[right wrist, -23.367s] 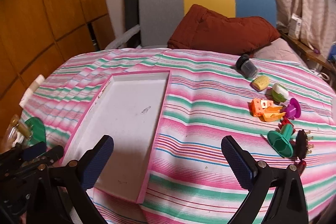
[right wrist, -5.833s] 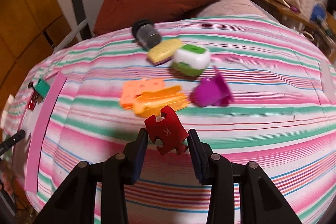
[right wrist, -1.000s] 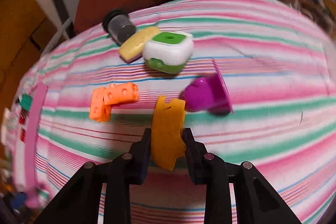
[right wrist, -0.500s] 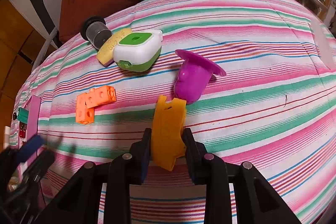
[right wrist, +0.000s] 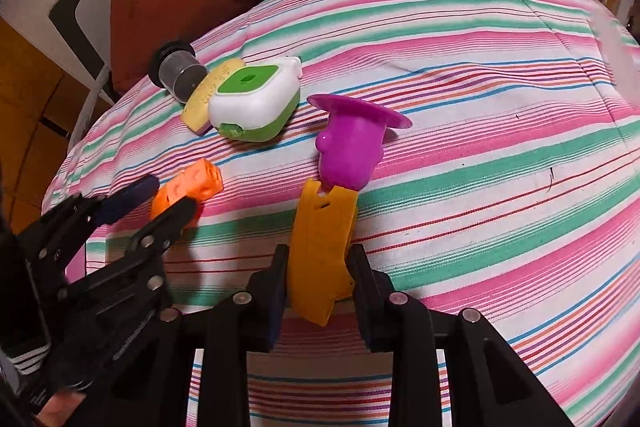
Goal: Organize rigid objects
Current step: 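Grasp the orange linked cubes with the left tool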
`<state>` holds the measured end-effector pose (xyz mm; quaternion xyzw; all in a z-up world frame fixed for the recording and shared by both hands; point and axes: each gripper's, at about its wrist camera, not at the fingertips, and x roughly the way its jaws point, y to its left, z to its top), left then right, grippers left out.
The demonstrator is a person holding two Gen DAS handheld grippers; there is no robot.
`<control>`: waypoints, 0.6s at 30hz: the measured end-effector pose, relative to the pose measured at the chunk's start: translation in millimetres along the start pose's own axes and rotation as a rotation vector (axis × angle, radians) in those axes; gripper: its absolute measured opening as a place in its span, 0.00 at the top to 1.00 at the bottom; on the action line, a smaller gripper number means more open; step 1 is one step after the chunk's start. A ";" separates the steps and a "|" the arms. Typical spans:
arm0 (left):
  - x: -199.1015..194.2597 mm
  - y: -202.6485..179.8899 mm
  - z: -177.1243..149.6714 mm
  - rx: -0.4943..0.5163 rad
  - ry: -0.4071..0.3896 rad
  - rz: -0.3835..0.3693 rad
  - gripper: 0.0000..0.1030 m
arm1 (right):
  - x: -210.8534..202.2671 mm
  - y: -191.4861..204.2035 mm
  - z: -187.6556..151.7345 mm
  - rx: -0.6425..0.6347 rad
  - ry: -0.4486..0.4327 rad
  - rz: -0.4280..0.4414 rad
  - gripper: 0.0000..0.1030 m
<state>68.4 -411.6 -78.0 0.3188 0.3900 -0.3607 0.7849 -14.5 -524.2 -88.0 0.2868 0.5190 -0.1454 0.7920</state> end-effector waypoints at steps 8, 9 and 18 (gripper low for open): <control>0.0 5.1 -5.1 -0.054 -0.009 -0.037 0.63 | 1.5 -0.4 0.2 0.011 -0.001 0.007 0.71; 0.7 3.3 -5.6 -0.044 -0.009 -0.028 0.63 | 1.5 -0.2 0.2 0.009 -0.002 0.006 0.71; 6.0 -7.6 2.3 0.013 0.035 0.026 0.61 | 0.6 -1.6 -0.1 0.016 -0.008 0.010 0.71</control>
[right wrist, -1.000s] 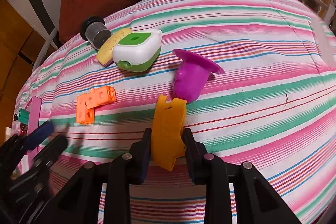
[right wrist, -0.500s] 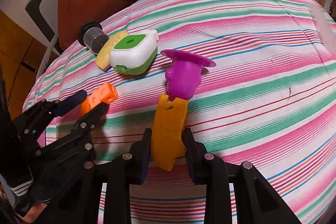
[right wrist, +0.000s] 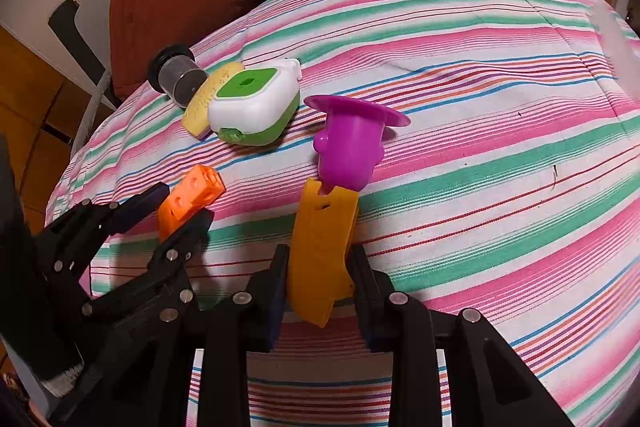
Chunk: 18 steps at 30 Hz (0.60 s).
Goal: Organize rigid objects
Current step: 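Grasp the orange linked cubes with the left tool, then carry the orange cubes into the tray and open the left tool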
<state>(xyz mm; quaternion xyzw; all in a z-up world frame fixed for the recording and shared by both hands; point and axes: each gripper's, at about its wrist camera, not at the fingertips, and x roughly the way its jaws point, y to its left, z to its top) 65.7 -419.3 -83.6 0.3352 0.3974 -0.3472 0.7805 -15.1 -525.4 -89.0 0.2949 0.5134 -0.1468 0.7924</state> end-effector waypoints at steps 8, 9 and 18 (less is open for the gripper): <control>-12.3 7.5 -13.2 -0.129 -0.011 -0.093 0.68 | 0.7 0.2 0.7 0.005 -0.007 0.012 0.70; -15.0 9.1 -16.6 -0.153 -0.012 -0.103 0.68 | 0.8 0.1 0.7 0.002 -0.008 0.011 0.70; -43.4 16.8 -49.8 -0.286 -0.012 -0.202 0.76 | 2.0 3.2 0.8 -0.033 -0.017 -0.013 0.70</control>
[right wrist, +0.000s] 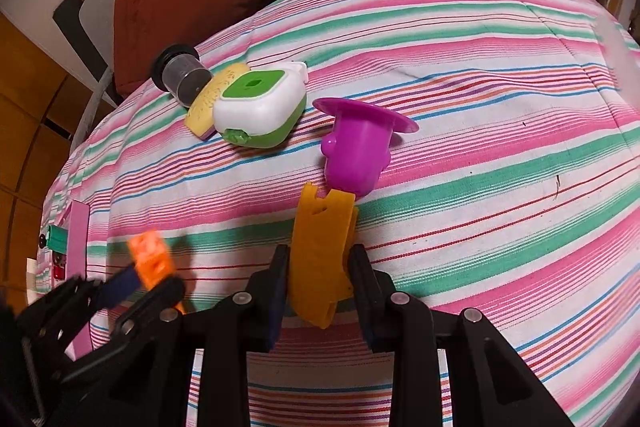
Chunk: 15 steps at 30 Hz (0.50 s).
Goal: Organize rigid objects
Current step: 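Carry the orange cubes into the tray and open the left tool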
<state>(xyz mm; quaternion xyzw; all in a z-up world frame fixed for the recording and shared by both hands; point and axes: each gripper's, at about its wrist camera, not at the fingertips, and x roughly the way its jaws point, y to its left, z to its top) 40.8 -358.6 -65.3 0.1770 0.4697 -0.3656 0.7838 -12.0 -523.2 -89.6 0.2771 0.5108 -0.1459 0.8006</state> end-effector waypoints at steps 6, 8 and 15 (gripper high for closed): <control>-16.7 10.0 -25.6 -0.064 -0.005 -0.026 0.76 | 1.2 5.0 -0.8 -0.028 -0.009 -0.025 0.71; -22.8 15.3 -33.3 -0.099 -0.003 -0.041 0.76 | 0.8 5.1 -1.4 -0.024 -0.012 -0.019 0.71; -47.7 28.5 -54.0 -0.143 -0.046 -0.043 0.77 | 1.9 12.7 -3.0 -0.049 -0.019 -0.004 0.71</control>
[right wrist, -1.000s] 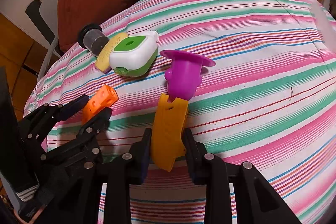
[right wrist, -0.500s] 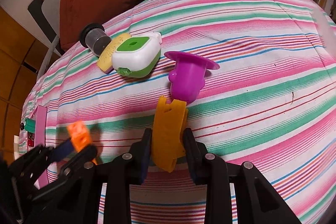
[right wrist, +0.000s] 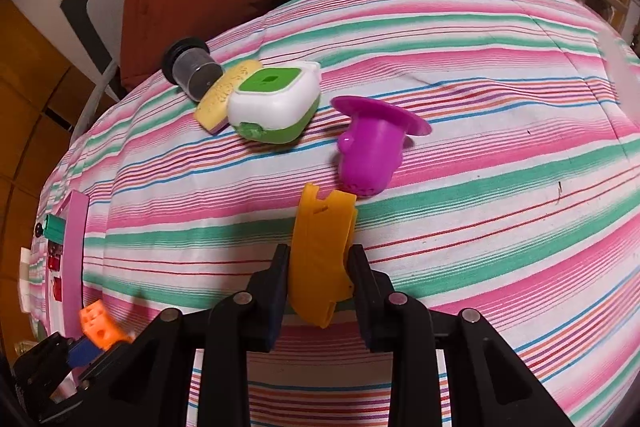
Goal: Organize rigid objects
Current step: 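Carry the orange cubes into the tray and open the left tool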
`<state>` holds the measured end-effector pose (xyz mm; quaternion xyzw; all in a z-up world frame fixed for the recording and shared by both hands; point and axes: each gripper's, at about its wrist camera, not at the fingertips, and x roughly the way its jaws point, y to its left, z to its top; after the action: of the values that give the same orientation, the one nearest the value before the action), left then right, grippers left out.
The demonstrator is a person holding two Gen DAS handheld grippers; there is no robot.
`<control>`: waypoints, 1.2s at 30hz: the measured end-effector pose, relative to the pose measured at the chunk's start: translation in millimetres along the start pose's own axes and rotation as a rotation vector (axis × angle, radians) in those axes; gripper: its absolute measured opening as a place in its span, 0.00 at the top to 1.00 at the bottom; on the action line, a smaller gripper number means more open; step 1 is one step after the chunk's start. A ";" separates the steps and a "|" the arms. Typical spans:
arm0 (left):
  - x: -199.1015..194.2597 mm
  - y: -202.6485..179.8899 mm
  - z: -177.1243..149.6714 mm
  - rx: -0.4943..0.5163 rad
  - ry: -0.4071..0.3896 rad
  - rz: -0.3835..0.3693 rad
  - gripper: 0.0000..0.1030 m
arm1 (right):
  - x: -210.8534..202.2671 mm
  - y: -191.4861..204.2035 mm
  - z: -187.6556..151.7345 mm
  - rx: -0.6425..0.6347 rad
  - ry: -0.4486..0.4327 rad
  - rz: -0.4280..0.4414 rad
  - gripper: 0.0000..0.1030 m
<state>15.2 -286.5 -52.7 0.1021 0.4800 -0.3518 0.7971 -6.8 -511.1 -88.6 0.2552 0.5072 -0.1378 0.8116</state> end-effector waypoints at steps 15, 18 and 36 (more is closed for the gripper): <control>-67.8 80.7 -46.8 -0.196 -0.112 0.005 0.76 | 1.2 27.0 -10.6 -0.099 -0.015 0.044 0.71; -80.0 102.1 -51.1 -0.240 -0.142 0.019 0.76 | 2.8 36.6 -14.7 -0.118 -0.017 0.057 0.71; -60.1 228.9 -43.9 -0.437 -0.028 0.176 0.76 | -6.1 89.4 -38.6 -0.255 -0.113 0.040 0.71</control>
<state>118.0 -69.3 -65.1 -0.0365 0.5231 -0.1701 0.8344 4.5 -415.6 -72.3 0.1518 0.4688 -0.0699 0.8674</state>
